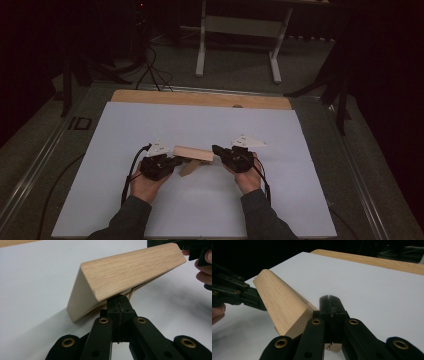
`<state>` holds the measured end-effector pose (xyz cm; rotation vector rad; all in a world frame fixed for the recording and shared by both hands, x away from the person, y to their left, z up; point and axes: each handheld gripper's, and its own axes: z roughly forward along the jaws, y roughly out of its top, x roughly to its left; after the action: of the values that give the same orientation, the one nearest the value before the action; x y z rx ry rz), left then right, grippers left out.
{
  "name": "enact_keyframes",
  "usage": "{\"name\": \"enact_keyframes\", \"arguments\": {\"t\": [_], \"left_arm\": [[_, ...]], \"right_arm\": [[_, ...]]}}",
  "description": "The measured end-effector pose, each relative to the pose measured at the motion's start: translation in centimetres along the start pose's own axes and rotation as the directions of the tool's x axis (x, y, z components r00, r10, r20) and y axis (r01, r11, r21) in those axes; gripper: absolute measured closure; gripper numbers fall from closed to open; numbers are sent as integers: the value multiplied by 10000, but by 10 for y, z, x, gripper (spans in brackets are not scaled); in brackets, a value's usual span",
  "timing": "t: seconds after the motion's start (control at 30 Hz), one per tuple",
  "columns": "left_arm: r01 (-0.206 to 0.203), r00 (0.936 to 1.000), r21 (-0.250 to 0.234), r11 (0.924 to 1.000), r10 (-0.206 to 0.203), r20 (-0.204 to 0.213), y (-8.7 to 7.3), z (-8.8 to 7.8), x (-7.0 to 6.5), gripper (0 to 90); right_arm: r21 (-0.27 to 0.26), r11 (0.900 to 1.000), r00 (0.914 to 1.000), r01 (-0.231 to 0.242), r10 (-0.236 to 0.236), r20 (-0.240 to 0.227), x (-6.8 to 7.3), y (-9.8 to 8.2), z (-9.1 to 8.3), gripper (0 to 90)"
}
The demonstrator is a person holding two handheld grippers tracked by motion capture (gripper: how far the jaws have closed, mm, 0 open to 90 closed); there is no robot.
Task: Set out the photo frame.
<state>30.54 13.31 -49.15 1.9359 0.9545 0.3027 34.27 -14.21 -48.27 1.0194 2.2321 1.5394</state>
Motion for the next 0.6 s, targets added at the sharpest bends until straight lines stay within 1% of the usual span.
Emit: {"name": "enact_keyframes", "arguments": {"t": [0.13,0.2,0.47,0.5,0.6], "left_arm": [[-88,10000,85,9999,88,18,1,2,-2,899],[-105,9999,91,9999,104,15,1,3,-2,898],[-215,9997,120,9997,214,84,3,7,-7,899],[-284,9995,129,9995,282,116,4,9,-9,898],[-312,9994,136,9994,310,147,4,9,-11,898]], "right_arm": [[-41,10000,10000,35,-35,-74,-1,1,1,899],[22,9998,9998,186,-186,-99,0,2,0,898],[92,9998,9996,199,-197,-217,1,1,-2,899],[111,9996,9994,273,-270,-226,2,1,-3,899],[108,9995,9992,301,-298,-252,2,0,-4,899]]}}
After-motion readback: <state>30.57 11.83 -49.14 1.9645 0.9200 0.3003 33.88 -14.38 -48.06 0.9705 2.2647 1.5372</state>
